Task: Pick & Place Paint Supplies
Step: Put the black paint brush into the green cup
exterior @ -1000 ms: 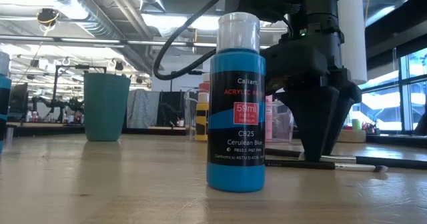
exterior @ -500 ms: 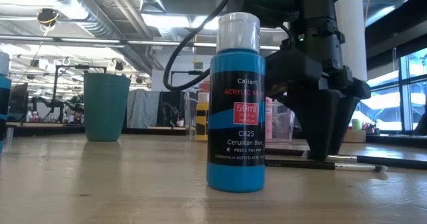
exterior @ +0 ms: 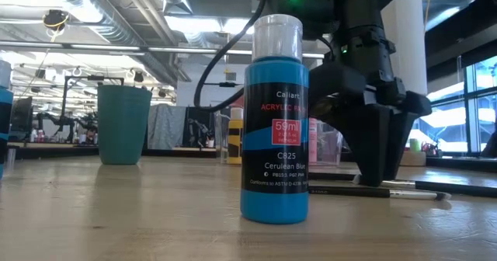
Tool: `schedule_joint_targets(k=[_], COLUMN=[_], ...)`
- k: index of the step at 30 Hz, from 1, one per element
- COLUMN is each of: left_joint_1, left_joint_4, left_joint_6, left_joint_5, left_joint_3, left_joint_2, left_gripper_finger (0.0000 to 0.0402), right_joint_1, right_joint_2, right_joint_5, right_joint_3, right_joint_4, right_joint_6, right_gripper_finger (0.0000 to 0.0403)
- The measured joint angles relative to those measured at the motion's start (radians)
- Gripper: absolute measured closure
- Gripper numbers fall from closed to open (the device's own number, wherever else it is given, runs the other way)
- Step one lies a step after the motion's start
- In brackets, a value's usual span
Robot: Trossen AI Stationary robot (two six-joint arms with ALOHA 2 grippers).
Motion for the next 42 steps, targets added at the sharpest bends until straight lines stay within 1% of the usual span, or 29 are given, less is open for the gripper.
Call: schedule_joint_targets(k=[11,28,42], left_joint_1=[0.000,0.000,0.000], left_joint_4=[0.000,0.000,0.000], left_joint_6=[0.000,0.000,0.000], left_joint_5=[0.000,0.000,0.000], left_joint_3=[0.000,0.000,0.000], left_joint_2=[0.000,0.000,0.000], left_gripper_finger=[0.0093,0.0093,0.0093], right_joint_1=[-0.003,-0.004,-0.005], right_joint_2=[-0.002,-0.002,-0.002], right_joint_5=[0.011,0.041,0.033], right_joint_3=[-0.001,0.000,0.002], right_joint_4=[0.023,0.039,0.050], right_joint_6=[-0.088,-0.133,-0.132], right_gripper_finger=[0.0279,0.0279,0.0284])
